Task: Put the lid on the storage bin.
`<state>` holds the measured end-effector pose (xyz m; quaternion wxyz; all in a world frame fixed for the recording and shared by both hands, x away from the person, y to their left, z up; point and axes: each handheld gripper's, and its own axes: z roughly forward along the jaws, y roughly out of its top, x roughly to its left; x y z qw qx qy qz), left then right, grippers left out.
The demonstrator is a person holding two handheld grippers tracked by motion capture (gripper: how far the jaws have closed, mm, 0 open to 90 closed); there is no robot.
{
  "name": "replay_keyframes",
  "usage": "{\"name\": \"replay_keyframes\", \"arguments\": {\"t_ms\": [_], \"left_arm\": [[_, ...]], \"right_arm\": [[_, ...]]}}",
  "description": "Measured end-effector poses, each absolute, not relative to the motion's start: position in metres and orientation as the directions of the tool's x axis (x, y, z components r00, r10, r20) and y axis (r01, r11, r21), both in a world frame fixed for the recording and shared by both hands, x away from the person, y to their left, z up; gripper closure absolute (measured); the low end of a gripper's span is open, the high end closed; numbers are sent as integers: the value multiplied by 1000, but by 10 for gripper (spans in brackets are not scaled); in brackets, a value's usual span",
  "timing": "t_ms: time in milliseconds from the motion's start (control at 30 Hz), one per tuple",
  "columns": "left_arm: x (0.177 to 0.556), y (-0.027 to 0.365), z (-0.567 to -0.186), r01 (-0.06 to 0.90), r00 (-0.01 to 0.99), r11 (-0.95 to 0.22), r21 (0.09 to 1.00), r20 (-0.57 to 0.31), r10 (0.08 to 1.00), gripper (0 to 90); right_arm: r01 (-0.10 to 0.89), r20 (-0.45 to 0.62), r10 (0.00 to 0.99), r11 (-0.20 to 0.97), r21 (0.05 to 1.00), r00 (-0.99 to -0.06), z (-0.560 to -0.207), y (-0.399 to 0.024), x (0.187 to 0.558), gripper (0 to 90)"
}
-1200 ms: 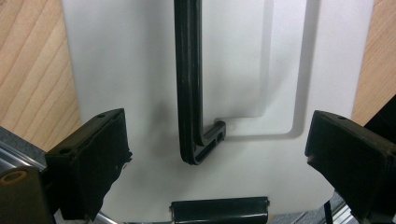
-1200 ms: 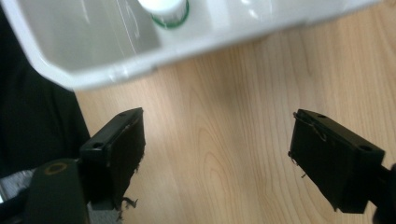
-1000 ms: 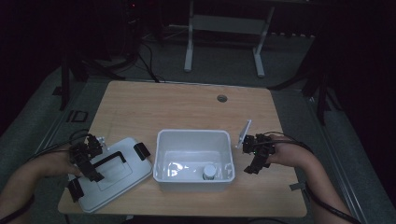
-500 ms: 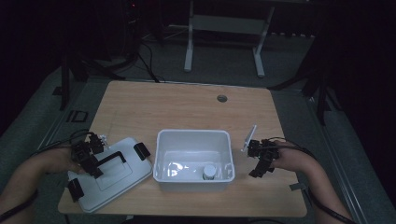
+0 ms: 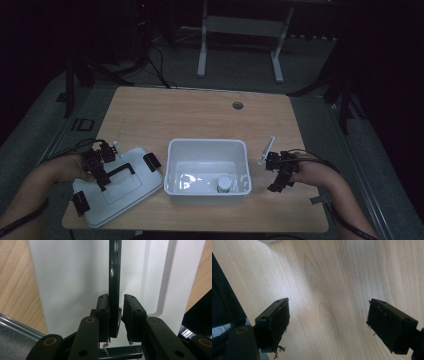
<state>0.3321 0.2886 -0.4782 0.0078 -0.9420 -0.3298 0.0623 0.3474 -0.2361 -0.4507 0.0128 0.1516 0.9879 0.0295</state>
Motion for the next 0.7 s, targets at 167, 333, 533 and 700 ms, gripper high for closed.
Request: {"name": "replay_keyframes", "arguments": {"t_ms": [167,333,533,700], "left_arm": [[333,287,-480,617,776,-785,-58,-117,619,815],[331,289,-479,623,770,-781,-43,-142,622,834],[331,290,-475,626,771,-779,-34,-124,624,837],[329,294,-464,618,782,-786,-18,-97,616,838]], "right_arm": [[299,-15,301,953,54,-954,-456,-238,345,176],[306,-8,307,950,57,-952,-459,-240,344,177],[309,-9,310,949,63,-951,-458,-241,345,176],[309,-10,310,949,64,-951,-457,-241,345,177]]}}
